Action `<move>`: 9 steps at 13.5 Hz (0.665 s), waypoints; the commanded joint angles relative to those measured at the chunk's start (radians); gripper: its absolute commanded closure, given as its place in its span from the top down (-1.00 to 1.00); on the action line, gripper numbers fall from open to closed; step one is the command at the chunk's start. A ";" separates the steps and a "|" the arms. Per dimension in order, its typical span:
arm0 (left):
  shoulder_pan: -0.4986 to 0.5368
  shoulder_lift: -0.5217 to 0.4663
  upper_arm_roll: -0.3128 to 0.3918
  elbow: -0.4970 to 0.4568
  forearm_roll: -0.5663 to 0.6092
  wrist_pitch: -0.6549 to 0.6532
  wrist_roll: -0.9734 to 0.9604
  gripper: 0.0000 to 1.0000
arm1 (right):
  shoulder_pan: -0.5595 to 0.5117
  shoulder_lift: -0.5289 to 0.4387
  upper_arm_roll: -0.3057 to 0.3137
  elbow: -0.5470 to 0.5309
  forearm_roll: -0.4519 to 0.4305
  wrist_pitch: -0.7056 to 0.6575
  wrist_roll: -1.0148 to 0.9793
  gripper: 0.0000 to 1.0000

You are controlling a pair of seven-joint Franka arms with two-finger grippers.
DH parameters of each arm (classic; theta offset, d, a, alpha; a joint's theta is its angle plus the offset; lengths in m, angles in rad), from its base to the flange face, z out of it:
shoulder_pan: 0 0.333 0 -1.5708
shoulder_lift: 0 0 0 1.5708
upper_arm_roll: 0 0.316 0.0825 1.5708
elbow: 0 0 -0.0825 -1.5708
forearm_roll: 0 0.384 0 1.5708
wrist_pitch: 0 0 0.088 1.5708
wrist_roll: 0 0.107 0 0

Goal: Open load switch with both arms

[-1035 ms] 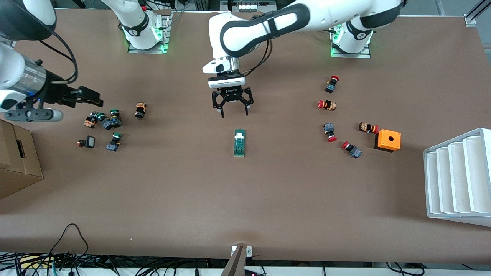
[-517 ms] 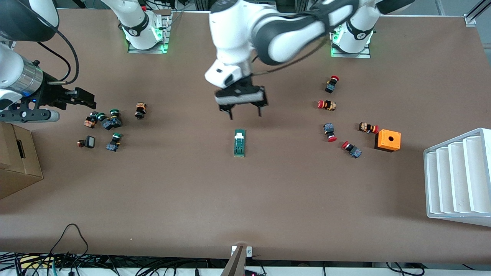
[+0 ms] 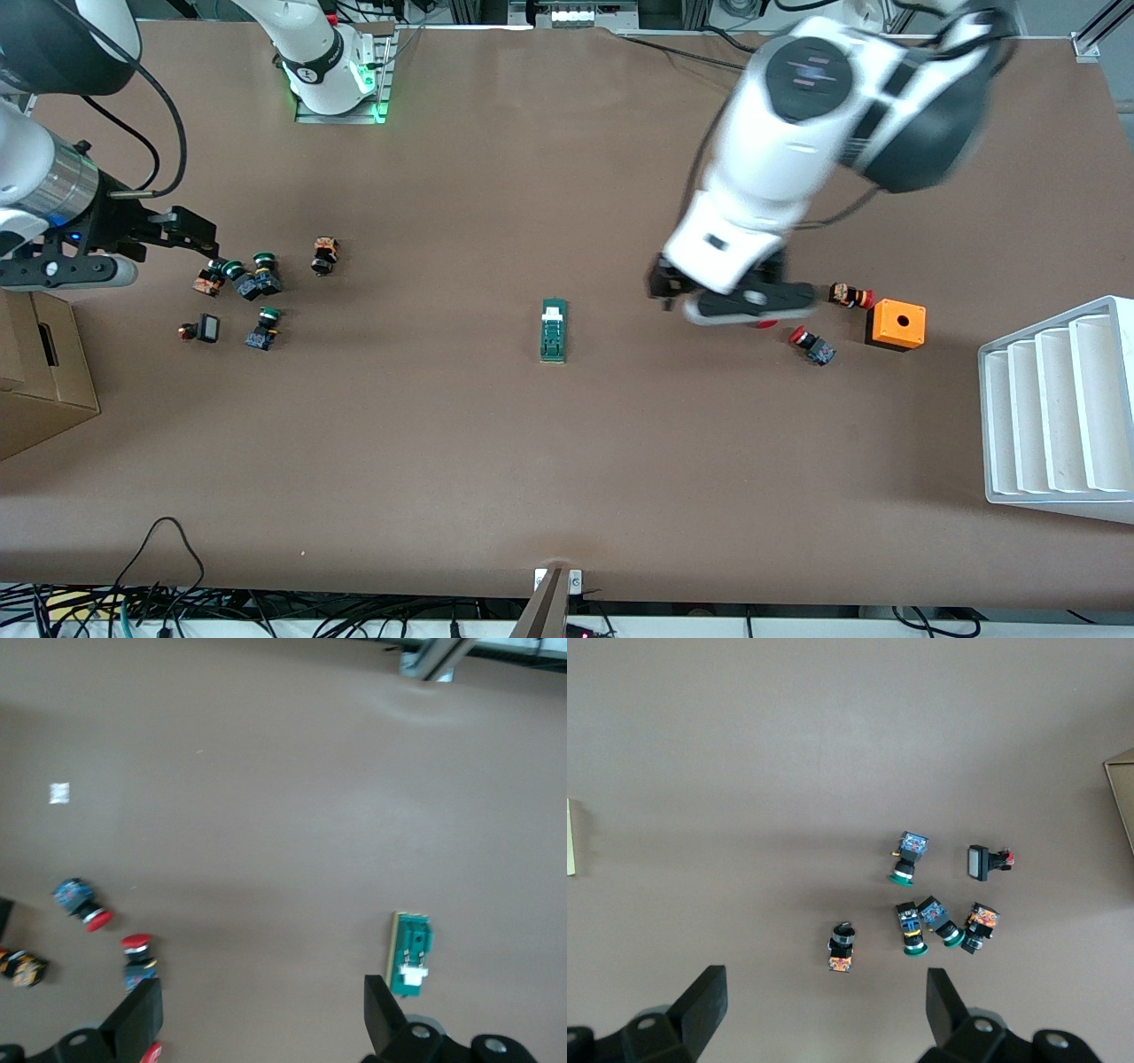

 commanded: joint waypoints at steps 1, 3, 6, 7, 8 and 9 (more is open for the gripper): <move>0.016 -0.072 0.115 -0.043 -0.098 -0.083 0.142 1.00 | 0.002 0.006 0.002 0.042 -0.009 -0.058 -0.019 0.98; 0.016 -0.116 0.222 -0.100 -0.160 -0.102 0.244 1.00 | 0.003 0.007 0.002 0.058 -0.009 -0.122 -0.014 0.98; 0.017 -0.170 0.313 -0.169 -0.163 -0.104 0.348 1.00 | -0.006 0.007 -0.005 0.072 -0.008 -0.128 -0.019 0.98; 0.023 -0.193 0.335 -0.202 -0.163 -0.102 0.352 1.00 | -0.006 0.009 -0.005 0.072 -0.003 -0.131 -0.016 0.98; 0.042 -0.221 0.343 -0.233 -0.163 -0.101 0.387 1.00 | -0.004 0.009 -0.004 0.072 0.006 -0.131 -0.016 0.98; 0.069 -0.241 0.343 -0.247 -0.162 -0.101 0.433 1.00 | -0.004 0.009 -0.004 0.074 0.006 -0.130 -0.019 0.98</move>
